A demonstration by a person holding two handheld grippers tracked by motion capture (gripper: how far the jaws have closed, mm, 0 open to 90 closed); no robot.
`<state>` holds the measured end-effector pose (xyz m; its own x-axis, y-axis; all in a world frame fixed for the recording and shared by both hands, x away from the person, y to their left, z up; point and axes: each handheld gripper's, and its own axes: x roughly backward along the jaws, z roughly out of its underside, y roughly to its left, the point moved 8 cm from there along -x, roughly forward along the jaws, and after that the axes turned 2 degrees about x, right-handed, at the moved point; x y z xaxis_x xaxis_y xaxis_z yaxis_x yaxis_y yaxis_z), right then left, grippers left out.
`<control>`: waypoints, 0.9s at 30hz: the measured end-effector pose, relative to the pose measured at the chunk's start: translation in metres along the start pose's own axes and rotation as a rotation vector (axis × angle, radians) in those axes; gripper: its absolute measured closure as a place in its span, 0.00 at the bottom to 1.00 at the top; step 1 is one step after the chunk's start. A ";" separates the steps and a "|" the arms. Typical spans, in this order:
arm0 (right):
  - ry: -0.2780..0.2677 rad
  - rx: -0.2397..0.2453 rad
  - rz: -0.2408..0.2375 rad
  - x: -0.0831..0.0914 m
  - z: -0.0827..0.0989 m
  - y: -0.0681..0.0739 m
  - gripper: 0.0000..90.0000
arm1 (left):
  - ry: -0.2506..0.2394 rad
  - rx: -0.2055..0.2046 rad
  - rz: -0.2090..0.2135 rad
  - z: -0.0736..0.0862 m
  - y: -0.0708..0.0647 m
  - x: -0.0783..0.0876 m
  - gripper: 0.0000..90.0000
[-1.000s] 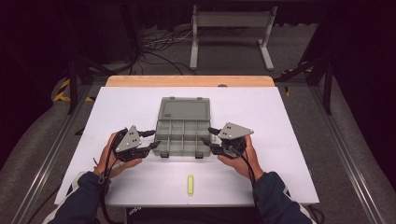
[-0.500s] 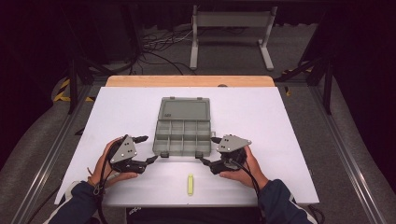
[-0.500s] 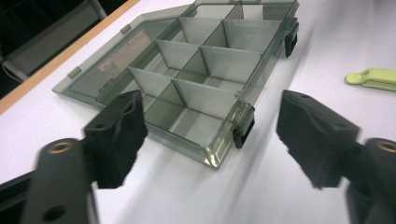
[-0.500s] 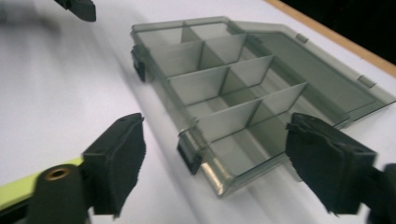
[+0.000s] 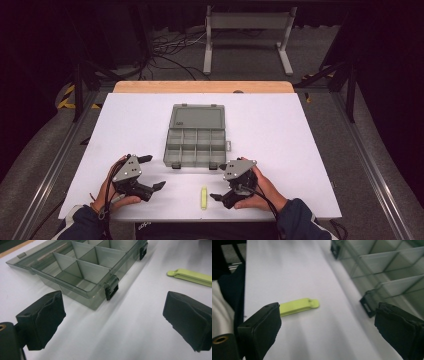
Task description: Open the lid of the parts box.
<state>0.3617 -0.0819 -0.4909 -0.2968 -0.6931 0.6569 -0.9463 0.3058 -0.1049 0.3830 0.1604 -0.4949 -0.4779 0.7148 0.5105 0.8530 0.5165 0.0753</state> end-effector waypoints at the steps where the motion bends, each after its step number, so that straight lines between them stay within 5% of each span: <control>1: 0.005 0.004 -0.013 -0.001 0.000 0.002 0.08 | 0.001 0.002 0.003 0.002 -0.002 0.001 0.05; 12: 0.065 0.054 -0.146 -0.022 0.001 0.026 0.09 | 0.004 -0.045 -0.003 0.006 -0.008 0.003 0.04; 27: 0.095 0.086 -0.181 -0.043 0.000 0.027 0.12 | 0.014 -0.040 -0.007 0.009 -0.008 0.004 0.04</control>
<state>0.3490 -0.0444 -0.5220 -0.1116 -0.6655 0.7380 -0.9917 0.1223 -0.0397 0.3728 0.1633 -0.5016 -0.4812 0.7047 0.5214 0.8574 0.5021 0.1127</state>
